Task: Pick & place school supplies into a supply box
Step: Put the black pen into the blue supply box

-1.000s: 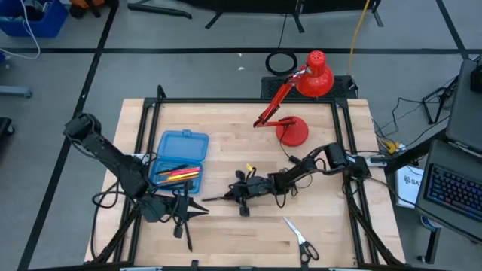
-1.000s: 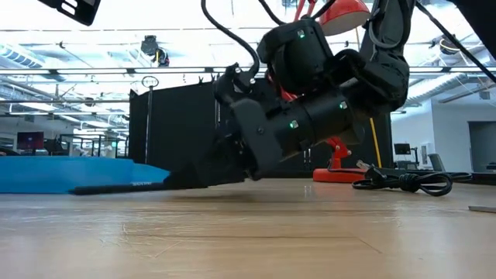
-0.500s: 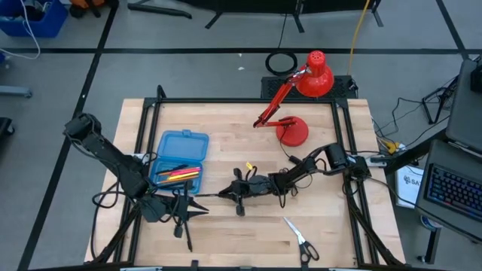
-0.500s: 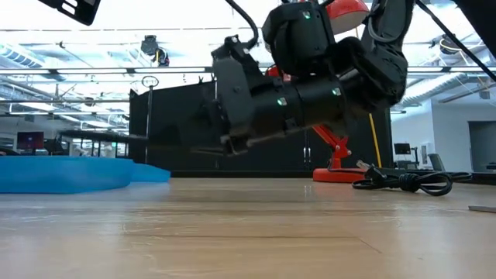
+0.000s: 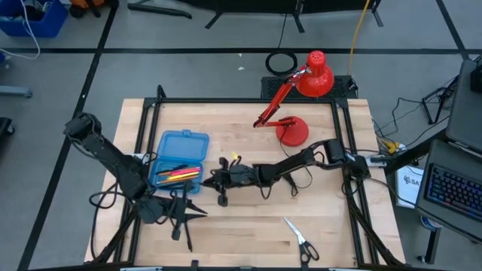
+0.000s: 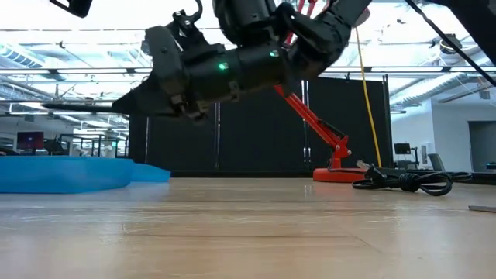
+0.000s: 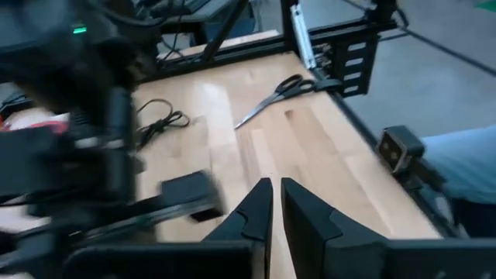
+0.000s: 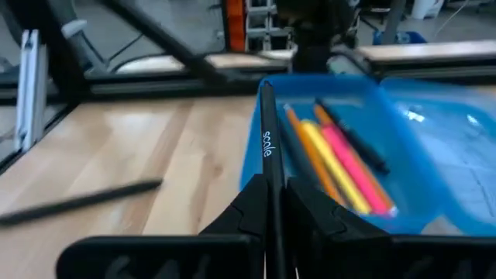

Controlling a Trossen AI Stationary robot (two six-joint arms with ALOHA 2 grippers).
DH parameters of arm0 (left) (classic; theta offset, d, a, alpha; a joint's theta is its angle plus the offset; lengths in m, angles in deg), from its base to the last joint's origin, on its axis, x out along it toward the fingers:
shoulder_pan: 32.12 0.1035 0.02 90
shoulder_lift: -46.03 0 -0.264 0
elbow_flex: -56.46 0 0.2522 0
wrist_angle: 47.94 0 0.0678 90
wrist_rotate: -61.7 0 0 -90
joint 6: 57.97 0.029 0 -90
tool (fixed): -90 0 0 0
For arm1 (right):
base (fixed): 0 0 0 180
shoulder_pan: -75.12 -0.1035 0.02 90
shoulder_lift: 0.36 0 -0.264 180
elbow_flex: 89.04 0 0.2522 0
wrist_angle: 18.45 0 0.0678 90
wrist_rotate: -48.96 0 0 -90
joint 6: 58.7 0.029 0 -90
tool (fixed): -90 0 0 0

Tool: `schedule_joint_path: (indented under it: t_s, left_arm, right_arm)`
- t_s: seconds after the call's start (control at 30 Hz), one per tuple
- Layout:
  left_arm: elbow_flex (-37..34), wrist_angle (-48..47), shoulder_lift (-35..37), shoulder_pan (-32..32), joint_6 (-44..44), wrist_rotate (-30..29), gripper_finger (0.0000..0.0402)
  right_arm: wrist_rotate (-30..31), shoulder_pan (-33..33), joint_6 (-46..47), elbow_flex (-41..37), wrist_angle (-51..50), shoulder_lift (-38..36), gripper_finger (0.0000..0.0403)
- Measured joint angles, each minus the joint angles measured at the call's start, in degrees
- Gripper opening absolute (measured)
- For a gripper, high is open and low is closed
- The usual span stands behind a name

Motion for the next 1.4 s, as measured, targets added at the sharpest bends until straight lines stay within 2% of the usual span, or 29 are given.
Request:
schedule_joint_path:
  t_s: [0.3, 0.47, 0.7, 0.97, 1.23, 1.4]
  left_arm:
    - [0.0, 4.8, 0.1, -3.4, 4.9, -0.1, 0.0035]
    - [0.0, 5.0, 1.1, -4.0, 5.4, -2.8, 0.0035]
    - [0.0, 5.2, 2.4, -4.0, 6.2, -3.0, 0.0035]
    - [0.0, 5.1, 2.4, -4.0, 6.7, -2.9, 0.0035]
    - [0.0, 5.2, 2.4, -4.3, 6.7, -3.0, 0.0035]
    - [0.0, 4.8, 2.4, -4.3, 6.5, -3.0, 0.0035]
  right_arm:
    - [-2.8, 4.3, 1.2, 1.9, 1.8, 0.0, 0.0021]
    - [-4.8, 5.3, 2.6, 1.9, 4.6, 0.0, 0.0021]
    - [-4.8, 5.4, 5.1, 6.3, -2.6, 0.9, 0.0021]
    - [-5.0, 5.7, 6.3, 16.0, -7.8, 6.7, 0.0021]
    - [-9.1, 6.2, 9.5, 25.9, -7.8, 15.9, 0.0021]
    - [-9.3, 6.2, 9.7, 30.1, -8.2, 20.6, 0.0021]
